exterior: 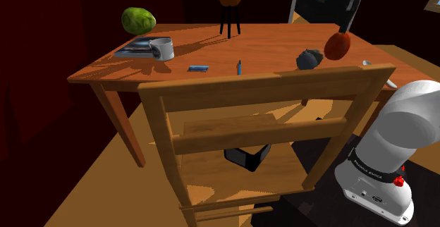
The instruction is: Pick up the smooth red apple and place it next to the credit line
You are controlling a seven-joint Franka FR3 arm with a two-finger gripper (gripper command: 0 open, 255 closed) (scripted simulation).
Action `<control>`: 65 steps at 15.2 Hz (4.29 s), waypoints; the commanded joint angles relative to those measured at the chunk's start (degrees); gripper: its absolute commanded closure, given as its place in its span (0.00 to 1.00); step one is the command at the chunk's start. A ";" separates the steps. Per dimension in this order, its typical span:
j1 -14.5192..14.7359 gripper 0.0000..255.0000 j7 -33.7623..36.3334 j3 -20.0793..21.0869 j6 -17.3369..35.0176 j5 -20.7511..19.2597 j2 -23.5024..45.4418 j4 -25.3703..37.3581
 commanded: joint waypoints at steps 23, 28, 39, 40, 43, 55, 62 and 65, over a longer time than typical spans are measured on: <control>1.05 1.00 -3.28 1.81 -15.47 2.11 8.99 24.61; 2.38 1.00 3.09 6.15 -12.61 5.28 12.05 23.45; 5.60 1.00 15.76 14.80 -6.60 10.38 23.27 26.64; 5.90 1.00 16.84 15.52 -6.14 10.67 24.58 27.34; 6.79 1.00 20.02 17.64 -4.91 11.33 28.76 29.89; 11.34 1.00 31.92 24.70 -3.55 10.30 49.69 47.84; 12.81 1.00 34.72 25.74 -0.98 9.42 54.79 49.93; 12.67 1.00 34.94 25.68 1.58 9.56 54.11 46.69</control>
